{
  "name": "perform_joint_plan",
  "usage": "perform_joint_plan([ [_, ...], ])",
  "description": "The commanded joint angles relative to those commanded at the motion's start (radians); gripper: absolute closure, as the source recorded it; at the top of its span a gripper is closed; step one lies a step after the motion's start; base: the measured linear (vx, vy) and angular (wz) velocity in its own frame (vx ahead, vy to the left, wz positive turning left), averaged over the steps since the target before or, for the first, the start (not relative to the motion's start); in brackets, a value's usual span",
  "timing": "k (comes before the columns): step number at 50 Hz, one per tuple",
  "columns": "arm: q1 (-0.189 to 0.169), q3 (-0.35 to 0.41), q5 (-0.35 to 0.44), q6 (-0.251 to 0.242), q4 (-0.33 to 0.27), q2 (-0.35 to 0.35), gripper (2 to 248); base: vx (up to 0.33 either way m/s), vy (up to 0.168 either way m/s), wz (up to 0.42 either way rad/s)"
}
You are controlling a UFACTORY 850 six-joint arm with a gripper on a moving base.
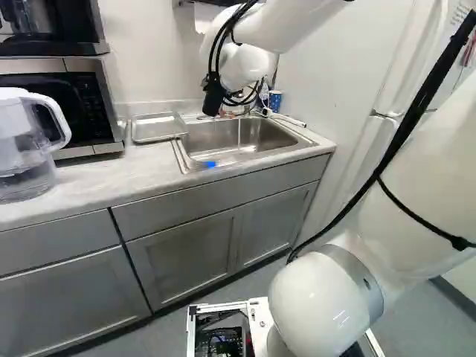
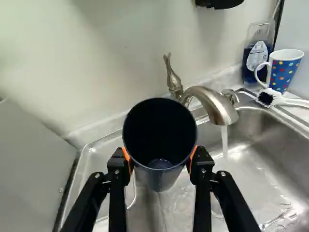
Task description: Rinse the cup and place it in the tray
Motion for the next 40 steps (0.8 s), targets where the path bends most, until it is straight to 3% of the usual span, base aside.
perform_joint_plan([
  [12,0.0,0.0,0.015,0.126,0.008,0.0,126,0.0,0.0,0.0],
  [22,0.0,0.0,0.015,0.126,0.005,0.0,126,0.0,0.0,0.0],
  [40,0.0,0.0,0.015,0.126,-0.056,0.0,126,0.0,0.0,0.0],
])
